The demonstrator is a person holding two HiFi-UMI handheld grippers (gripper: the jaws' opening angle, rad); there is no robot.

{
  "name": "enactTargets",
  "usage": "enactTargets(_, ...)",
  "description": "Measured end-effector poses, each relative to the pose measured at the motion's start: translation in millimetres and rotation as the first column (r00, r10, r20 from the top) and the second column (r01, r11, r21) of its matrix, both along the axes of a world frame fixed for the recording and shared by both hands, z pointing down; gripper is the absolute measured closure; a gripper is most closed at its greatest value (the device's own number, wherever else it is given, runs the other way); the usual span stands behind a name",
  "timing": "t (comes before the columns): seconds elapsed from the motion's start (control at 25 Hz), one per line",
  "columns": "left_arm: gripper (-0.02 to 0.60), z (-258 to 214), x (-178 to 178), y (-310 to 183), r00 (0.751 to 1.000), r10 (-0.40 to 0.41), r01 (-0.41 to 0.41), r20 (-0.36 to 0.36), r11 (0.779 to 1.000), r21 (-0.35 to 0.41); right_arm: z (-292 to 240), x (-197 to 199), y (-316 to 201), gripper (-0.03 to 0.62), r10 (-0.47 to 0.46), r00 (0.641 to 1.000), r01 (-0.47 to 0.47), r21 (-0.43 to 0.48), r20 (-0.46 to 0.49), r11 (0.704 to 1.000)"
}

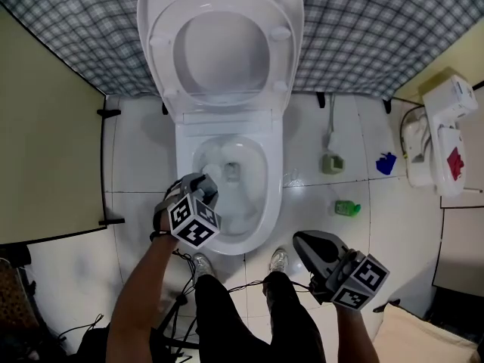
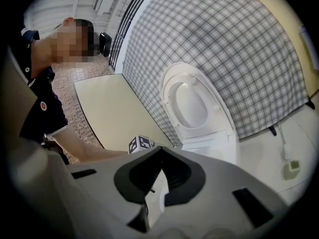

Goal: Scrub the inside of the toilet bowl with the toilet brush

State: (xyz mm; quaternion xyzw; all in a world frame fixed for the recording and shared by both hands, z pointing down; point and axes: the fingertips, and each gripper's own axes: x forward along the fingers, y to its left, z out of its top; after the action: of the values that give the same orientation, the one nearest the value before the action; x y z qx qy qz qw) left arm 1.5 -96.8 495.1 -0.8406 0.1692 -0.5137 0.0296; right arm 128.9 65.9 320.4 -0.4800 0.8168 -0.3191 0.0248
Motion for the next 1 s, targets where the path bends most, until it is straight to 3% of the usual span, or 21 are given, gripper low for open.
enactTargets(0.28, 0.368, 1, -23, 43, 0.977, 0.158, -0.141, 0.144, 0.982, -0.123, -12, -5, 11, 0.594, -0.001, 1.0, 0.001, 0.015, 0.002, 1.0)
enactTargets(0.44, 0.37, -1, -30, 76, 0.951, 0.257, -0.202, 0.174, 0.938, -0.282, -21, -7, 17, 0.594, 0.013, 1.0, -0.012, 0.03, -0.004, 0.999)
enactTargets(0.56, 0.37, -3, -31, 96, 0.944, 0.289, -0.215, 0.156, 0.903, -0.372, -29, -7, 24, 0.594, 0.03, 0.999, -0.03, 0.043, -0.011, 0.999)
enactTargets(0.8, 0.37, -11, -18, 117, 0.963, 0.26, -0.198, 0.072, 0.861, -0.468, -35, -6, 39, 0.594, 0.081, 0.997, -0.08, 0.047, -0.01, 0.996)
enactTargets(1.0, 0.37, -12, -9, 122, 0.981, 0.193, -0.165, 0.01, 0.862, -0.479, -33, -13, 45, 0.594, 0.085, 0.996, -0.085, 0.041, 0.002, 0.996)
